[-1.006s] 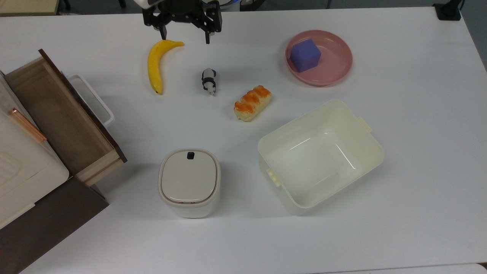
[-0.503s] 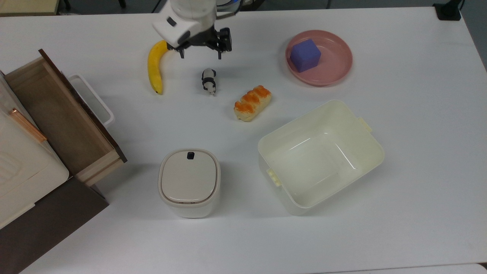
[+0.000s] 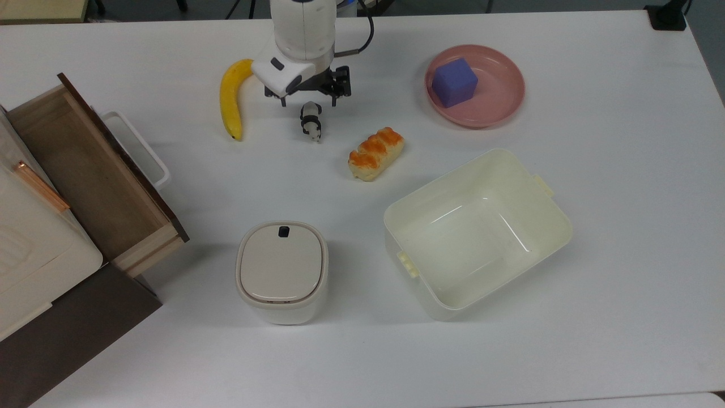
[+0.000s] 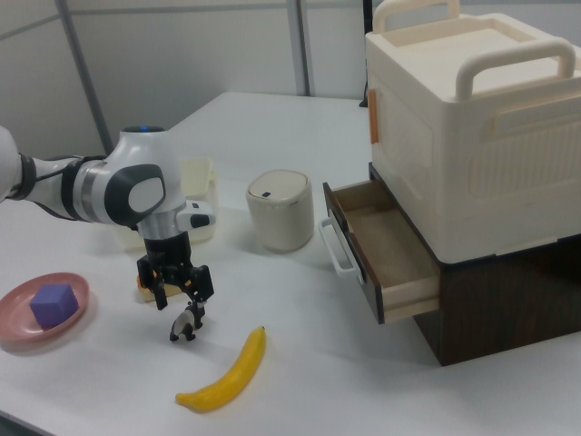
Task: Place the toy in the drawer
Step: 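Close the gripper on the panda toy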
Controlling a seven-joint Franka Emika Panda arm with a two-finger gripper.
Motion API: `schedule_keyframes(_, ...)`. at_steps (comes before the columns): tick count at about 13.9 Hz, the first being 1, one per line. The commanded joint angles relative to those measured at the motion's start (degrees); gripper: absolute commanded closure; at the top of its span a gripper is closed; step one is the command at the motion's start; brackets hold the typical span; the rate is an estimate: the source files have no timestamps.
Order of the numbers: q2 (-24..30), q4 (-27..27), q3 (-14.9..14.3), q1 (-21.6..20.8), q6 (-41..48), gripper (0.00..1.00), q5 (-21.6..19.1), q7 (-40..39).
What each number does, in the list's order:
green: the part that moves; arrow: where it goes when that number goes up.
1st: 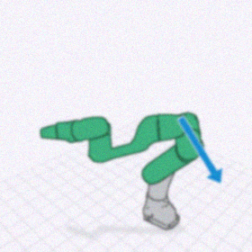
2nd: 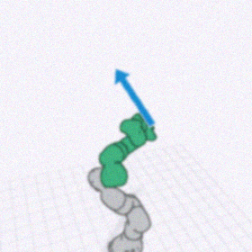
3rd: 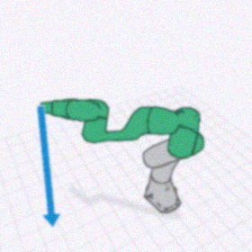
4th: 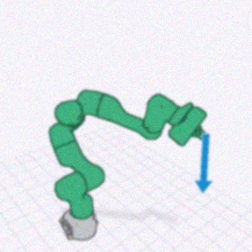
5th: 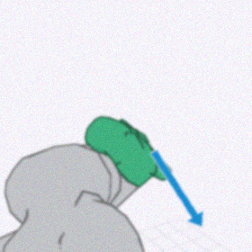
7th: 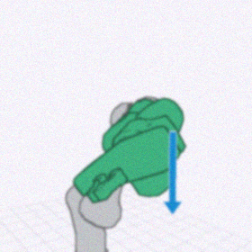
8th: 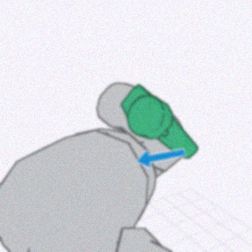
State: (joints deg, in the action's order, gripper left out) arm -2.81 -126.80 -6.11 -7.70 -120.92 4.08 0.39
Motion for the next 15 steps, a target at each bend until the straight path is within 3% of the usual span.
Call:
schedule_keyframes(1, -2.9, -0.6, -0.3, -0.5, -4.4, 0.39, 0.8, -0.6)
schedule_keyframes(3, -3.5, -0.6, -0.4, -0.3, -5.1, 0.67, 0.8, -0.6)
schedule_keyframes(6, -3.2, -0.4, -0.4, -0.3, -4.4, 0.84, 0.8, -0.6)
schedule_keyframes(10, -2.6, 3.6, -0.4, -0.4, 3.1, 0.86, 0.9, -0.6)
schedule_keyframes(15, -3.0, 17.3, -0.5, 0.0, 14.5, 0.86, 2.9, -0.5)
